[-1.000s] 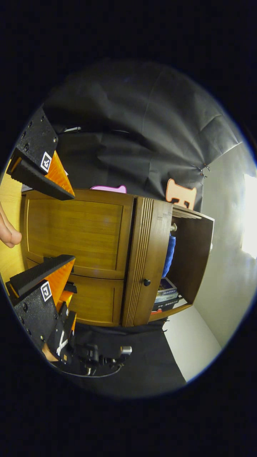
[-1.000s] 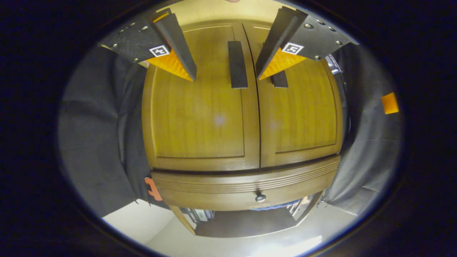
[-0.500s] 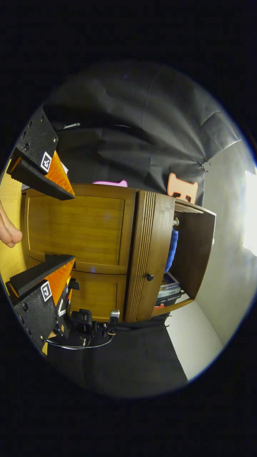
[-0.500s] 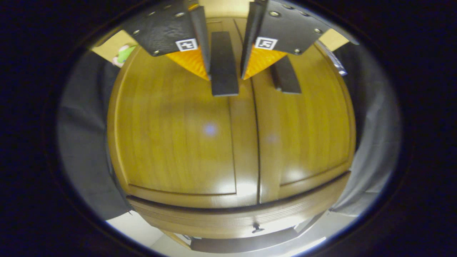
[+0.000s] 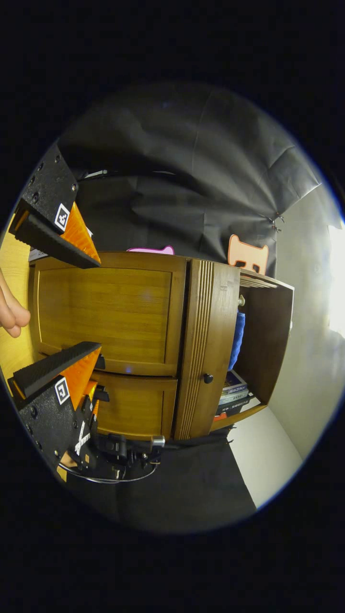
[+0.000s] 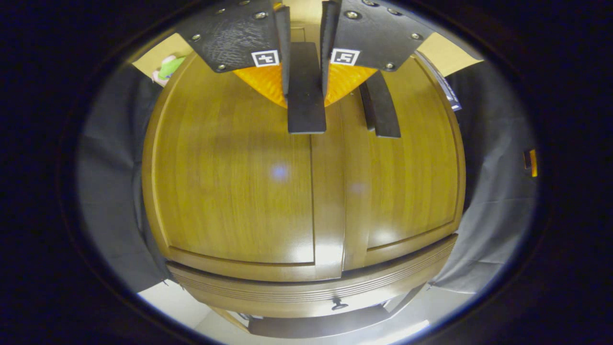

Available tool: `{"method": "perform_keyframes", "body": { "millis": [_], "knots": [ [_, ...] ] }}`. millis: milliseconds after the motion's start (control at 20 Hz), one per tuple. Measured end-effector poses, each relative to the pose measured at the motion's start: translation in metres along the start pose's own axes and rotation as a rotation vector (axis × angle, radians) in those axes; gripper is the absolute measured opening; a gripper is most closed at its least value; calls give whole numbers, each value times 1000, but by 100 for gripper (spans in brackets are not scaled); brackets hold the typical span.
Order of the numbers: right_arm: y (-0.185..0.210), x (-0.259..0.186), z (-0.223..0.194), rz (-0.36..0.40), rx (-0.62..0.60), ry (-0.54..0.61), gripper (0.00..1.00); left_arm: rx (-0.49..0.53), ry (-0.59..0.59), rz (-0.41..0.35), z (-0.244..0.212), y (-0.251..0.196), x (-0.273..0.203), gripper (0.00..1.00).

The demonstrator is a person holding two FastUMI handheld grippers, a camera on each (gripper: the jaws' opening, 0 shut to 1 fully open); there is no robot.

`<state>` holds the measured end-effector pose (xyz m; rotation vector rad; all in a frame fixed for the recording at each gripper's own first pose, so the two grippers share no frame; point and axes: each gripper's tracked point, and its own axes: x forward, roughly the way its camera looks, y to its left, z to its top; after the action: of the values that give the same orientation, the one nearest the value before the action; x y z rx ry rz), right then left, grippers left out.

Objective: Open the right door of the double-door shoe cabinet with the right hand, and open the left door with the left hand.

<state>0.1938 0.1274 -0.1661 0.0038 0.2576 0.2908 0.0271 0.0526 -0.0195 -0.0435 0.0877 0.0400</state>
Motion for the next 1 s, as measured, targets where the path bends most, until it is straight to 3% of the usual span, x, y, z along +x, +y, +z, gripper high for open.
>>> {"method": "perform_keyframes", "body": {
  "millis": [50, 100, 300, 350, 400, 450, 500, 650, 800, 950, 1000],
  "knots": [
    [-1, -2, 2, 5, -1, -1, 25, 2, 2, 0, -1, 0, 0, 91],
    [0, -4, 2, 10, -1, 4, 25, 5, 2, 0, -1, 0, 0, 95],
    [0, -12, 9, 39, 6, 19, 25, 21, 12, -14, -5, -4, 1, 95],
    [0, -16, 13, 46, 7, 23, 25, 26, 15, -19, -7, -5, 2, 91],
    [-1, -21, 15, 49, 10, 23, 25, 28, 21, -23, -8, -6, 3, 95],
    [-3, -29, 14, 51, 5, 25, 24, 26, 29, -29, -12, -9, 4, 91],
    [-9, -40, 9, 52, 1, 18, 25, 24, 35, -34, -13, -11, 4, 95],
    [-14, -55, 9, 51, 4, 14, 25, 31, 22, -31, -10, -13, 0, 91],
    [-19, -66, 9, 47, 3, 12, 25, 41, 22, -37, -12, -16, -1, 95],
    [-27, -80, 10, 46, 14, 10, 25, 38, 30, -49, -14, -19, -2, 91],
    [-31, -85, 10, 42, 11, 12, 25, 35, 29, -55, -14, -21, -2, 95]
  ]
}}
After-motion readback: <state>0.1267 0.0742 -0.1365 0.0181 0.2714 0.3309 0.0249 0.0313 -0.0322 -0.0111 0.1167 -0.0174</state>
